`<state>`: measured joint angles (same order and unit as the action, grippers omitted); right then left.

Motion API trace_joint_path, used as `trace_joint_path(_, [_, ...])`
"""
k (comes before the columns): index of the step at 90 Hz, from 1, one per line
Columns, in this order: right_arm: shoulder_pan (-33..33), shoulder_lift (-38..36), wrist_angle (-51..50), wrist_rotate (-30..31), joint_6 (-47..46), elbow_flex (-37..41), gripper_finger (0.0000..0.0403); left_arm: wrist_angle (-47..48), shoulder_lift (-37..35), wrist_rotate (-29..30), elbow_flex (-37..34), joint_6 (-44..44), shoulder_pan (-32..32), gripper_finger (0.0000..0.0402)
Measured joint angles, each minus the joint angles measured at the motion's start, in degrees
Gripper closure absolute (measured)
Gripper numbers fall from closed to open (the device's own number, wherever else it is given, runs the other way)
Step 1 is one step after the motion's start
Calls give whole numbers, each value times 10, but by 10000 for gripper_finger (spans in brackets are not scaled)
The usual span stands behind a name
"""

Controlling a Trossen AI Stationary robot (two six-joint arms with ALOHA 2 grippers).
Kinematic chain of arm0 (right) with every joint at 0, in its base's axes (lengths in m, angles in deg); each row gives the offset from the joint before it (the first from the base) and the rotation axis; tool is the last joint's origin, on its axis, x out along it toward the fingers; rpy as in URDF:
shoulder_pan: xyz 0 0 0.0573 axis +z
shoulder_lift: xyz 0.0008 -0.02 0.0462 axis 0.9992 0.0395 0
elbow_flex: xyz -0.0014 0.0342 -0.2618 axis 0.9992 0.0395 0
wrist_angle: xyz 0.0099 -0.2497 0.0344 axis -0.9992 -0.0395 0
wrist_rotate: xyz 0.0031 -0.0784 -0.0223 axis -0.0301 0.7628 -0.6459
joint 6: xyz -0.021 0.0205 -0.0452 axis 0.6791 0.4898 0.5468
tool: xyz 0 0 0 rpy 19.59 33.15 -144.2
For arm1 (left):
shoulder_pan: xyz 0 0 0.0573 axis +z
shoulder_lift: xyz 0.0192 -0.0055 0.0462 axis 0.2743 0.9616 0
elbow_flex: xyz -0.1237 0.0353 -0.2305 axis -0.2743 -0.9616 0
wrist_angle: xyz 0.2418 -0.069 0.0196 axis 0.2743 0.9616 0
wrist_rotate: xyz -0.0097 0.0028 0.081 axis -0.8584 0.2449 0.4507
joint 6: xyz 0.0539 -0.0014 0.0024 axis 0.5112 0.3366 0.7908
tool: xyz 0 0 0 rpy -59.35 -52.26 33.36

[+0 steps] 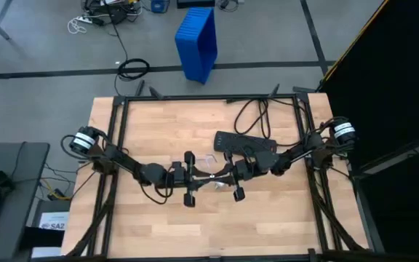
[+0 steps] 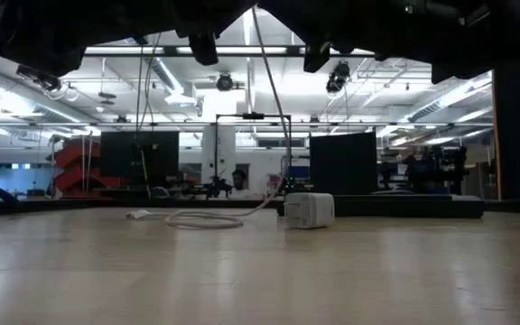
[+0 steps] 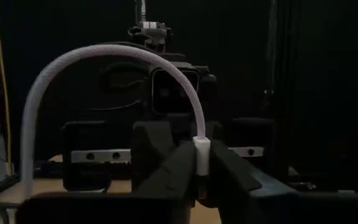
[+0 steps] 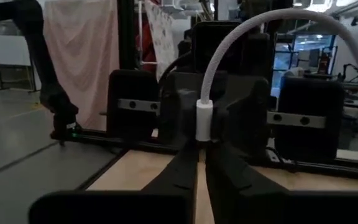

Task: Insert USB
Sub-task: Insert the white charger cable into the white charger adapter

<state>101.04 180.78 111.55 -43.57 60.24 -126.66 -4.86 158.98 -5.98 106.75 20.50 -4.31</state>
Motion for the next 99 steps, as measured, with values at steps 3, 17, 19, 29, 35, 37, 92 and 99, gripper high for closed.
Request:
trace_joint_path(3, [0, 0, -4, 0, 0, 0, 403, 4, 0, 1, 0, -5, 0, 346])
trace_joint_path(17, [0, 0, -16, 8, 0, 0, 403, 37, -19, 11, 0, -20, -1, 337])
trace_joint_path(19, [0, 0, -16, 8, 0, 0, 403, 46, -25, 12, 0, -24, -1, 337])
trace_joint_path(29, [-2, 0, -18, 8, 0, 0, 403, 113, -59, 16, -1, -43, -1, 336])
trace_joint_path(35, [-2, 0, -18, 8, -1, 0, 403, 152, -76, 17, -1, -56, -1, 336])
trace_joint_path(37, [-2, 0, -18, 8, -1, 0, 403, 162, -79, 17, -1, -58, -1, 336])
trace_joint_path(92, [-5, 0, -22, 9, -15, 0, 403, 181, -85, 24, -1, -72, 7, 335])
trace_joint_path(99, [-5, 0, -22, 9, -15, 0, 403, 181, -85, 22, -1, -77, 10, 335])
